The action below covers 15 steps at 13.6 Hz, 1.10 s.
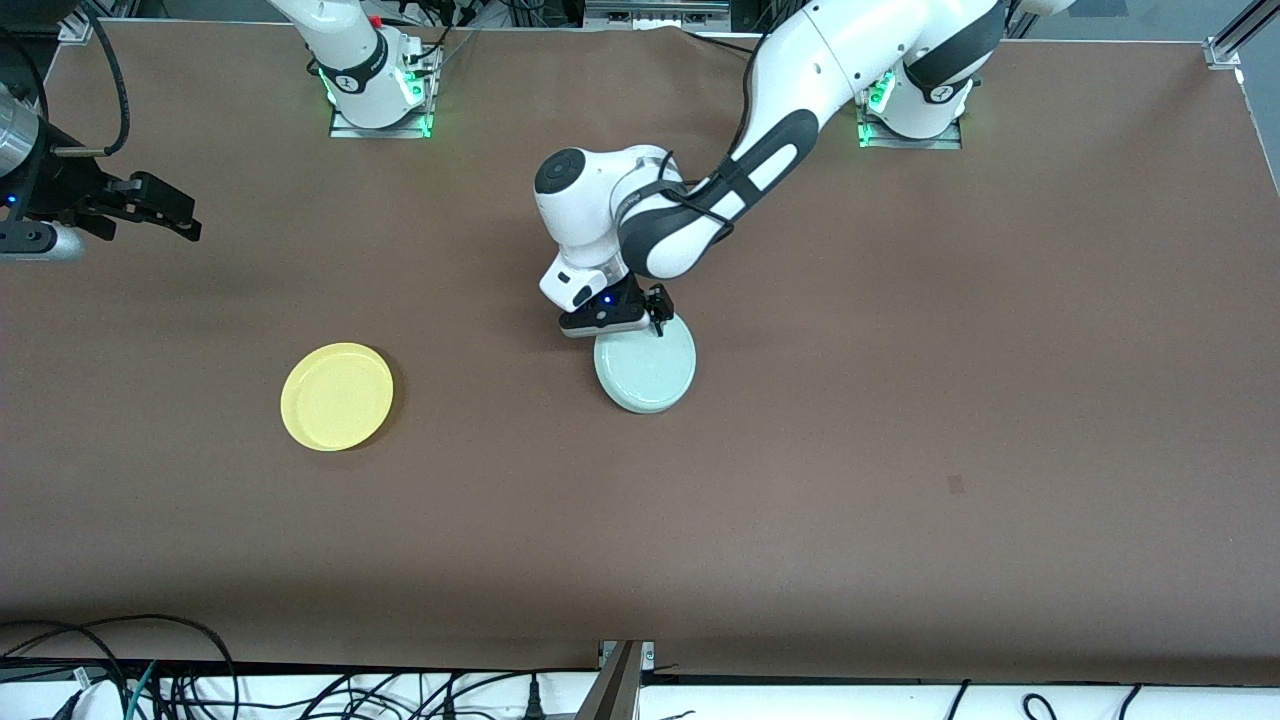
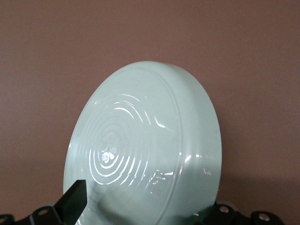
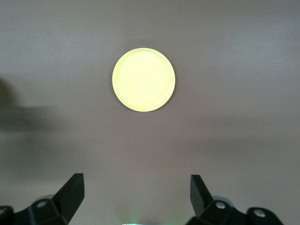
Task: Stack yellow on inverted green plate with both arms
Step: 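Lower the inverted green plate onto the table and open the left gripper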
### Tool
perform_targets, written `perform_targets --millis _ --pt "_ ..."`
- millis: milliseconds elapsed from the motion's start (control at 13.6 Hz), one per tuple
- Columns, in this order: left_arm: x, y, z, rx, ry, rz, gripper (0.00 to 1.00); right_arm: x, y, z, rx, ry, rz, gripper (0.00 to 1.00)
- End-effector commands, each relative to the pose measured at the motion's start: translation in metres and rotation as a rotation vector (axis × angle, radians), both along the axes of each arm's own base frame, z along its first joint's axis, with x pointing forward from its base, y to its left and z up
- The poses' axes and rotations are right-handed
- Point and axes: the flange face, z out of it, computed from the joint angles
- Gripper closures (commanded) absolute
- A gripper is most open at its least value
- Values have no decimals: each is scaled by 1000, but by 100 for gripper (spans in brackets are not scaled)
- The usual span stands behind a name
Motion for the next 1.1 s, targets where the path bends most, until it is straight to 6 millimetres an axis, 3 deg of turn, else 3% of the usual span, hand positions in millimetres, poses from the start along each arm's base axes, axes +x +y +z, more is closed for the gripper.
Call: perform_targets --millis 0,295,442,884,1031 --pt "1 7 6 -67 16 1 0 -2 -1 7 17 4 1 0" --pt "6 18 2 -183 -1 -6 0 -2 -1 7 17 4 1 0" --pt "19 32 0 -212 -5 3 0 -2 -1 7 17 4 1 0" --pt "29 41 15 -254 -19 11 0 -2 -1 7 17 4 0 0" --pt "35 44 31 -255 -43 13 0 -2 -1 7 17 4 1 0"
